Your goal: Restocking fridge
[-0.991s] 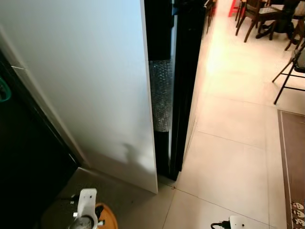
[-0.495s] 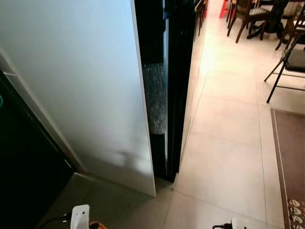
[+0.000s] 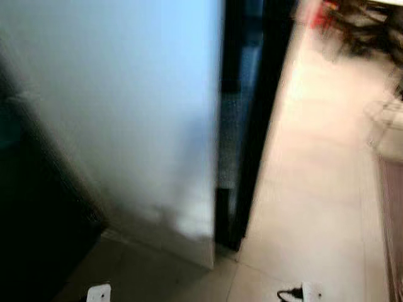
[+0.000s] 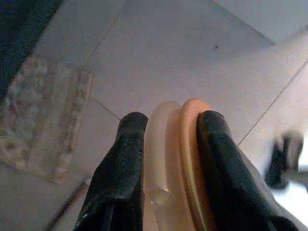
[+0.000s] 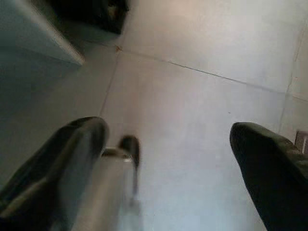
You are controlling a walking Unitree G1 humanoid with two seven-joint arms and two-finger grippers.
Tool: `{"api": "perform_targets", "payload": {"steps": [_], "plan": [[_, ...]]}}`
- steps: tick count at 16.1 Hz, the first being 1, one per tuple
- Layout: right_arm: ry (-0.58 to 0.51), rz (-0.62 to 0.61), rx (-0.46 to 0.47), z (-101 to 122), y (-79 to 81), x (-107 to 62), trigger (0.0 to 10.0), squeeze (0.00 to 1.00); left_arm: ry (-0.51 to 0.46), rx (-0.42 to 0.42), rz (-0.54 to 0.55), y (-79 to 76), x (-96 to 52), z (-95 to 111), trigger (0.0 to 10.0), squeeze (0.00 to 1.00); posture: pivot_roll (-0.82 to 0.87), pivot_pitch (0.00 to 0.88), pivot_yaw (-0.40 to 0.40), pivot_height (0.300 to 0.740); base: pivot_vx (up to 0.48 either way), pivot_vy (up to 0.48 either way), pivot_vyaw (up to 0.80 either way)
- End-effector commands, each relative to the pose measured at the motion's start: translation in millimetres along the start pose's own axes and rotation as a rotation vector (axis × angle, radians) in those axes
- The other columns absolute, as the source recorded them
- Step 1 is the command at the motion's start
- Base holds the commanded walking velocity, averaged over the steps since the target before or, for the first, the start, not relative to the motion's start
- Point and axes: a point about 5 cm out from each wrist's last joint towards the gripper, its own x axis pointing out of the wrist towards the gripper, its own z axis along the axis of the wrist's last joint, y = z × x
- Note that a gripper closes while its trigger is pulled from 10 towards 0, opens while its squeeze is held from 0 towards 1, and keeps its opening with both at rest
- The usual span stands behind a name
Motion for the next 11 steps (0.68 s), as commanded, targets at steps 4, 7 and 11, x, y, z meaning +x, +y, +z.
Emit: {"api": "perform_targets", "payload": {"steps": [4, 7, 11], "plan": [[0.024, -0.013, 0.008, -9, -4.7, -2.4, 10.0, 0.0, -0.019, 0.021, 0.035, 18.0, -0.9, 8, 10.0, 0.0, -0.1, 0.0, 0.051, 0.74, 0.061, 0.0, 0.0], [0.0, -0.022, 0.007, -7, -5.6, -2.7, 10.0, 0.0, -0.018, 0.005, 0.044, 20.1, -1.1, 8, 10.0, 0.0, -0.11, 0.0, 0.053, 0.74, 0.0, 0.0, 0.0], [-0.119, -0.06, 0.026, 2, -9.8, -4.4, 10.0, 0.0, -0.022, 0.01, 0.025, 5.9, 1.3, 11, 10.0, 0.0, -0.11, 0.0, 0.041, 0.74, 0.0, 0.0, 0.0]]}}
